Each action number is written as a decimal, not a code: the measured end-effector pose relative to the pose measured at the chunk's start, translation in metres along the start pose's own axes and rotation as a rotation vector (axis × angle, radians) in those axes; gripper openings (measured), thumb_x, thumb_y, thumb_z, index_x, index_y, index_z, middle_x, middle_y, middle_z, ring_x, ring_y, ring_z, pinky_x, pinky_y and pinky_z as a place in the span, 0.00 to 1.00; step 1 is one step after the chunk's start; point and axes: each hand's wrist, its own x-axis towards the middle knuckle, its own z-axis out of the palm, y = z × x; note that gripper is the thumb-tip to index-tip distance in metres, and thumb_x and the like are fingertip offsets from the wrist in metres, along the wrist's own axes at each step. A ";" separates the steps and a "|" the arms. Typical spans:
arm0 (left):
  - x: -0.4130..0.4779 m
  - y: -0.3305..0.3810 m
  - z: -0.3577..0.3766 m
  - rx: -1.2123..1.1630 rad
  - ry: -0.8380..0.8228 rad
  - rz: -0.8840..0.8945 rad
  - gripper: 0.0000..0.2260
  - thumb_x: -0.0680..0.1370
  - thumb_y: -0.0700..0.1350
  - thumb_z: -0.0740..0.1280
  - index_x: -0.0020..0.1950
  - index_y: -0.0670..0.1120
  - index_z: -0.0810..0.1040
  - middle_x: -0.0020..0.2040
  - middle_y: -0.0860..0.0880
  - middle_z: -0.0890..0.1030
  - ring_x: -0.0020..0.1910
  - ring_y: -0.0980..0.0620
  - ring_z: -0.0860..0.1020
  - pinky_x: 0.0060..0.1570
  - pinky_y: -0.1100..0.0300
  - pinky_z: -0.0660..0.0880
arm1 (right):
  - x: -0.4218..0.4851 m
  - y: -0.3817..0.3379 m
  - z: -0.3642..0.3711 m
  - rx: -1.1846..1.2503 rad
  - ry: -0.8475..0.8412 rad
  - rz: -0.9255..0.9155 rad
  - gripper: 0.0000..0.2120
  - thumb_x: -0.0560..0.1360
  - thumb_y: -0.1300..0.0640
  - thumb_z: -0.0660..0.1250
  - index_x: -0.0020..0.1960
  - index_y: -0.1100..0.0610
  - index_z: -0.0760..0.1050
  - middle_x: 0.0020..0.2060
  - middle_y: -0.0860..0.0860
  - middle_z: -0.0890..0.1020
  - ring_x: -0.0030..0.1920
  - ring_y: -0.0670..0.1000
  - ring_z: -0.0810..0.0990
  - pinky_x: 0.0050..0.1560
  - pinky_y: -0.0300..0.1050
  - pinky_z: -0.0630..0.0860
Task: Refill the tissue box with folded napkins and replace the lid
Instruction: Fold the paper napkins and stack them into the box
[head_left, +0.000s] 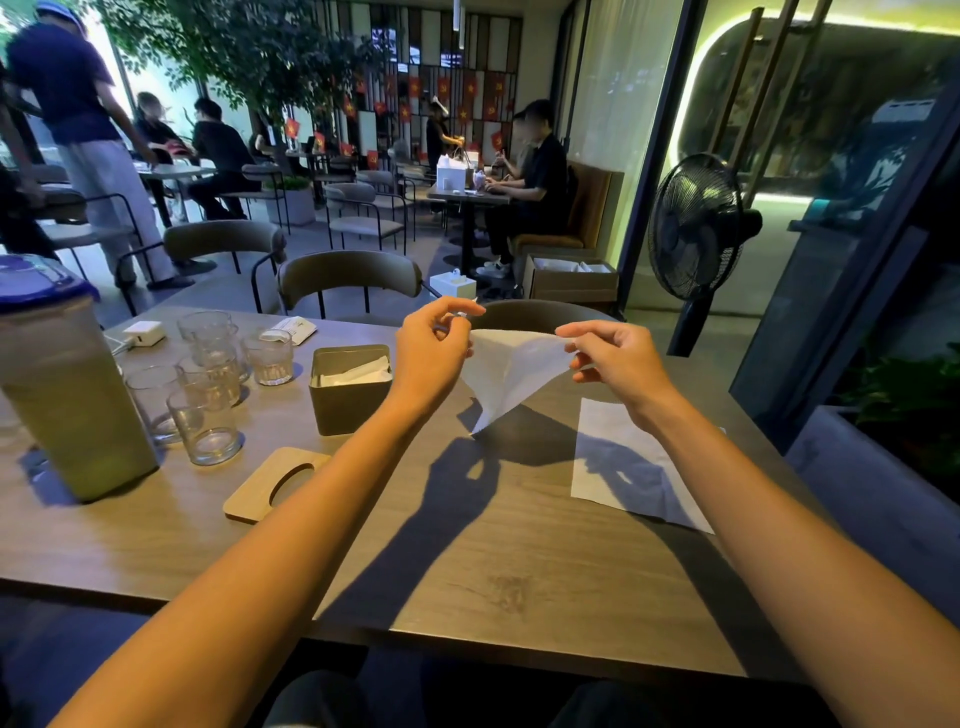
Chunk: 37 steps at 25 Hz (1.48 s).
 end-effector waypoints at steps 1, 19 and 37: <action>-0.001 -0.002 -0.003 0.069 -0.001 0.025 0.11 0.81 0.40 0.61 0.55 0.46 0.83 0.48 0.48 0.82 0.44 0.50 0.80 0.46 0.58 0.82 | 0.000 0.000 -0.002 -0.019 -0.004 -0.012 0.12 0.82 0.64 0.63 0.58 0.58 0.85 0.46 0.53 0.85 0.42 0.50 0.81 0.41 0.41 0.82; -0.016 -0.003 0.004 0.306 -0.613 0.190 0.14 0.77 0.53 0.70 0.58 0.48 0.81 0.54 0.50 0.80 0.53 0.55 0.76 0.54 0.58 0.76 | -0.002 -0.025 -0.002 -0.206 -0.120 -0.217 0.05 0.80 0.57 0.70 0.53 0.56 0.83 0.43 0.50 0.84 0.40 0.49 0.82 0.39 0.45 0.83; 0.006 -0.002 -0.021 0.286 -0.337 0.161 0.33 0.74 0.57 0.72 0.75 0.62 0.60 0.73 0.49 0.68 0.70 0.52 0.67 0.66 0.54 0.67 | -0.010 -0.022 0.001 -0.379 -0.418 -0.170 0.08 0.81 0.54 0.67 0.55 0.54 0.84 0.47 0.48 0.86 0.50 0.47 0.83 0.53 0.43 0.79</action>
